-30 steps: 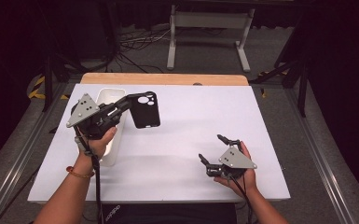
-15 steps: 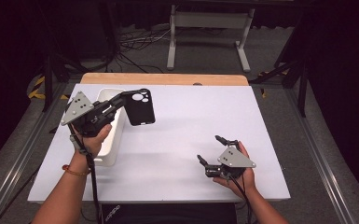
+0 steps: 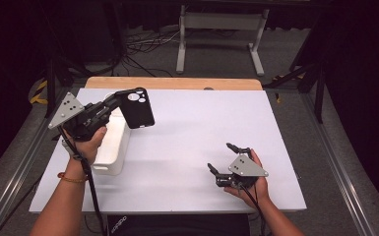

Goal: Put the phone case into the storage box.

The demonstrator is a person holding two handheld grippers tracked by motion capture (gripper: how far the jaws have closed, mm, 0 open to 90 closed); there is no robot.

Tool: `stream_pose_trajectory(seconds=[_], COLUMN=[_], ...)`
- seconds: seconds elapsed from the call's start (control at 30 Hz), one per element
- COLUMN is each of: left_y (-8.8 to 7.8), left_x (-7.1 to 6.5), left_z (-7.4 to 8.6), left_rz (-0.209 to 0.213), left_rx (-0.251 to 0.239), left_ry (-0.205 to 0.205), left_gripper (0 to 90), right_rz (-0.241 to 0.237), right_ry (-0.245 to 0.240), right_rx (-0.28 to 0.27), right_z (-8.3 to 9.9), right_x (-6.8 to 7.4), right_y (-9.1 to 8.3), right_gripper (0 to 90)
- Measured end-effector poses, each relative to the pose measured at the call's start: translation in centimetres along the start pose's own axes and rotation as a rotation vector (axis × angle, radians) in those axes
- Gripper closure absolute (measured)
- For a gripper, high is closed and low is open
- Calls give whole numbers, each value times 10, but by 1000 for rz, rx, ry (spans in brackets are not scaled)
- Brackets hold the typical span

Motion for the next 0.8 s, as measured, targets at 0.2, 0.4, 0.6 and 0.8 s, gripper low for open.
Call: stream_pose_trajectory(seconds=[0.2, 0.4, 0.6, 0.8], left_y=[-6, -9, -15, -19], left_x=[10, 20, 29, 35], left_z=[-1, -1, -3, -7], left_rz=[-12, -26, -43, -59], left_rx=[-1, -1, -13, -21], left_ry=[12, 17, 16, 19], left_gripper=[838, 838, 838, 838], right_rz=[0, -12, -20, -22], right_ry=[-3, -11, -5, -9], right_rx=[5, 6, 1, 17], right_z=[0, 0, -1, 1], right_x=[1, 3, 3, 4], right_y=[0, 1, 1, 3], right_gripper=[136, 137, 137, 139])
Point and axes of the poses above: each handheld gripper's, and its own axes: y roughly forward along the jaws, z roughly out of its underside, x roughly to its left, the point moved 7 cm from there along y, roughly forward along the jaws, and after that the axes turned 6 degrees about -y, right-handed, at the moved point
